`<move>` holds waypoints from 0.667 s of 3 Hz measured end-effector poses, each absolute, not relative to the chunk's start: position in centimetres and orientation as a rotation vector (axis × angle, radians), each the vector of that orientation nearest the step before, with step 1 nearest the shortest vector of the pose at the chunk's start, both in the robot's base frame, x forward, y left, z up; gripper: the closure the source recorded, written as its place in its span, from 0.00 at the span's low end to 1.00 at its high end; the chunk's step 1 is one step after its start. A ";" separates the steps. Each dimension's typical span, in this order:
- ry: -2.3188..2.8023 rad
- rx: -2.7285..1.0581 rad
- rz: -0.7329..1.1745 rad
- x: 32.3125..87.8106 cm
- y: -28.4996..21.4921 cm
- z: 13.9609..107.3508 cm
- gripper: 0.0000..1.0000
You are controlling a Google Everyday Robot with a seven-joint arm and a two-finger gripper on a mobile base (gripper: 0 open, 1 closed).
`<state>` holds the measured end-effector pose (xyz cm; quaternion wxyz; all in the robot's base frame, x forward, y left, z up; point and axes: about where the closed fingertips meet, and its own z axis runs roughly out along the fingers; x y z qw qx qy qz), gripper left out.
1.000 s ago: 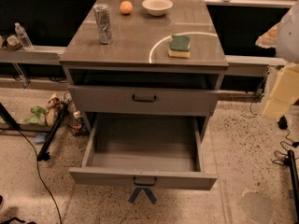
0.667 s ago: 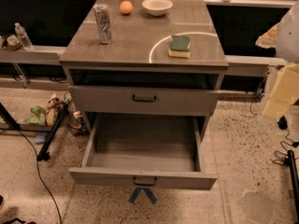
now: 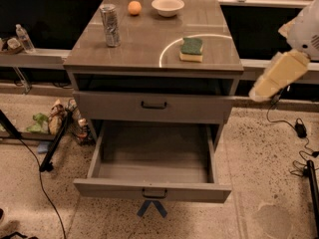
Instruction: Place sponge into paper bowl
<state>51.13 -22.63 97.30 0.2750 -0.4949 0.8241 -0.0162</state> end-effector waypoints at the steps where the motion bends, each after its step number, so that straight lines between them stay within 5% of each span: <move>1: 2.162 -1.117 0.008 55.7 -23.1 97.2 0.00; 2: 2.122 -0.936 0.043 58.7 -23.1 96.4 0.00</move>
Offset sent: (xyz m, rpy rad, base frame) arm 0.1304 -0.0122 -0.0123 0.4177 -0.3491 -0.3621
